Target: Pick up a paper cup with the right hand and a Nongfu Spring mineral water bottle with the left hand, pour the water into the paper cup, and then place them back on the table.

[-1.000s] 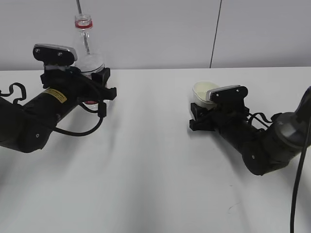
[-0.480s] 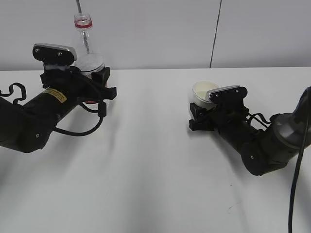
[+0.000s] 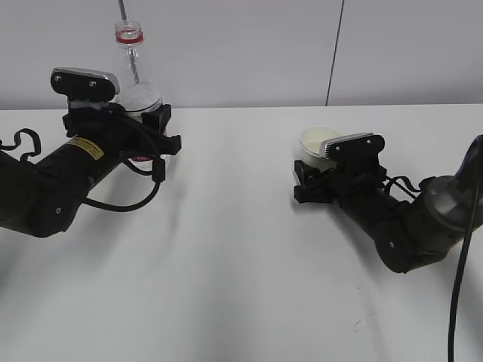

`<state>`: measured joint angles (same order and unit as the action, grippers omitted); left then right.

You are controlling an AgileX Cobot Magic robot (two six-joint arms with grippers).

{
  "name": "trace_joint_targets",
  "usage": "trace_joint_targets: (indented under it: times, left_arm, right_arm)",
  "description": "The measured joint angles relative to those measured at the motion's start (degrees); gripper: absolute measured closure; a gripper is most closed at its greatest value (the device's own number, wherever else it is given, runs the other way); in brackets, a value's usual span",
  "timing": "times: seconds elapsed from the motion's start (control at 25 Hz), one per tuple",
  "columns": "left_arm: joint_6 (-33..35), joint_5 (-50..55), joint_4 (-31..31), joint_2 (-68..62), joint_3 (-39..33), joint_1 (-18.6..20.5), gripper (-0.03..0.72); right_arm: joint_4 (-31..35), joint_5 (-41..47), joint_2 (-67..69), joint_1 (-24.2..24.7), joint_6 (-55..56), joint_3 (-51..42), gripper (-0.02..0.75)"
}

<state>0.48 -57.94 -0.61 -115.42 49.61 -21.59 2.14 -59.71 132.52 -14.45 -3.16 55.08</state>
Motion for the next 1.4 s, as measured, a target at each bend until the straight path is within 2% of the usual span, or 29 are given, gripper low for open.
trace_joint_targets:
  times: [0.76, 1.4]
  left_arm:
    - [0.0, 0.0, 0.0, 0.0, 0.0, 0.0, 0.328]
    - [0.0, -0.1, 0.0, 0.0, 0.0, 0.0, 0.328]
  right_arm:
    - [0.6, 0.4, -6.5, 0.0, 0.2, -9.8, 0.177]
    - [1.7, -0.7, -5.9, 0.0, 0.8, -10.2, 0.176]
